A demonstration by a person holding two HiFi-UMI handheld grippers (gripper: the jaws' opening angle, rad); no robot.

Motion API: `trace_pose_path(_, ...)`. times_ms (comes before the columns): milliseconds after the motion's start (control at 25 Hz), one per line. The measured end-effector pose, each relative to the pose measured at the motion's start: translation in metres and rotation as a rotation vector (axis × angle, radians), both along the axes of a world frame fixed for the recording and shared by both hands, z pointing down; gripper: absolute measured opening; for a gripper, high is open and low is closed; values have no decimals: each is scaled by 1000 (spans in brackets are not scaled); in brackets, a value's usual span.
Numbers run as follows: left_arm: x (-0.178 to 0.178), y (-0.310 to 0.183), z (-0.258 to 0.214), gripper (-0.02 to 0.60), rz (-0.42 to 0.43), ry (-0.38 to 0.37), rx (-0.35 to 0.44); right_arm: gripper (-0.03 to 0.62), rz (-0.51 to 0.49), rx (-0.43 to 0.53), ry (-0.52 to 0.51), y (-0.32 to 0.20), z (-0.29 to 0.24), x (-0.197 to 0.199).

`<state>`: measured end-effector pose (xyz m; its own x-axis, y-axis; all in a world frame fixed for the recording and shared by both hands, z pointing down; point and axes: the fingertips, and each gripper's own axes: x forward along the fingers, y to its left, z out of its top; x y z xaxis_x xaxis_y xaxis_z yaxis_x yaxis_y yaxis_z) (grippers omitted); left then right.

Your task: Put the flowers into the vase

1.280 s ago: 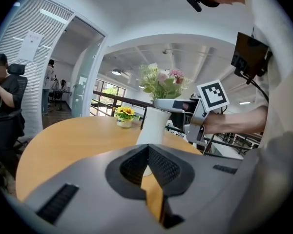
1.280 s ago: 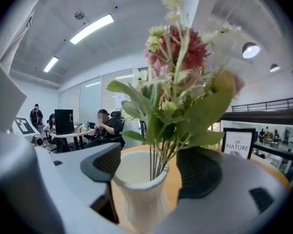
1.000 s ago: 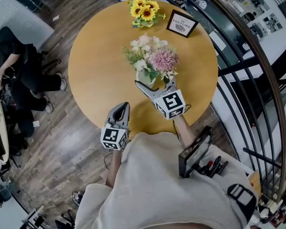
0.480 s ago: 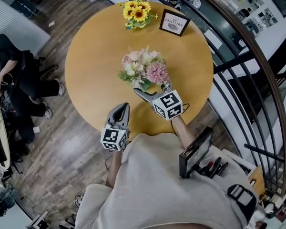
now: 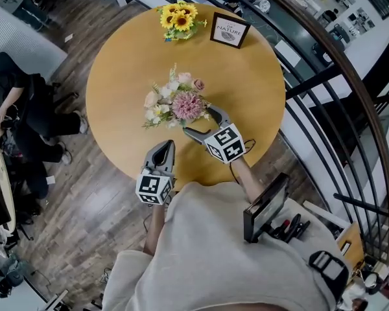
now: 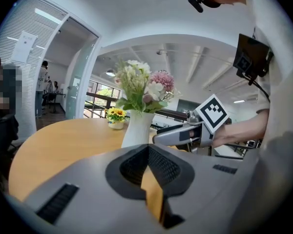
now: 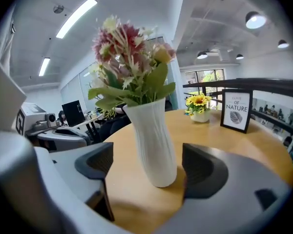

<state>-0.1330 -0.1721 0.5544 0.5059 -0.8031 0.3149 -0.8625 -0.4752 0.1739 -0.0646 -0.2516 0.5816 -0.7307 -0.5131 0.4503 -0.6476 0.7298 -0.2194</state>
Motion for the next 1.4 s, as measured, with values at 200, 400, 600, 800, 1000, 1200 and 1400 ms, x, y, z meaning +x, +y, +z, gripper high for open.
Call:
trace_pose_path(200,9,3,-5,6,11,-9,15,451,2,17,-20,11,-6,13)
trace_pose_path(400,31,19,-8,6,24,-36,14,85,47,90,-70,33,-25,43)
trace_pose_path(600,44,35,-1,6,38,-41,-4,9,82,107,-90,51,-22,62)
trace_pose_path(800,57,49,2,6,85,-42,3,9,125,101,-100,74,-17,74)
trace_pose_path(1000,63,61,-8,6,130,-22,50,9,164,139,-92,91,-27,78)
trace_pose_path(1200,45,101,-8,6,136,-17,68,8,186,176,-57,121,-35,63)
trace_pose_path(1400,16,146,-8,6,114,-7,83,8,210,209,-31,159,-42,41)
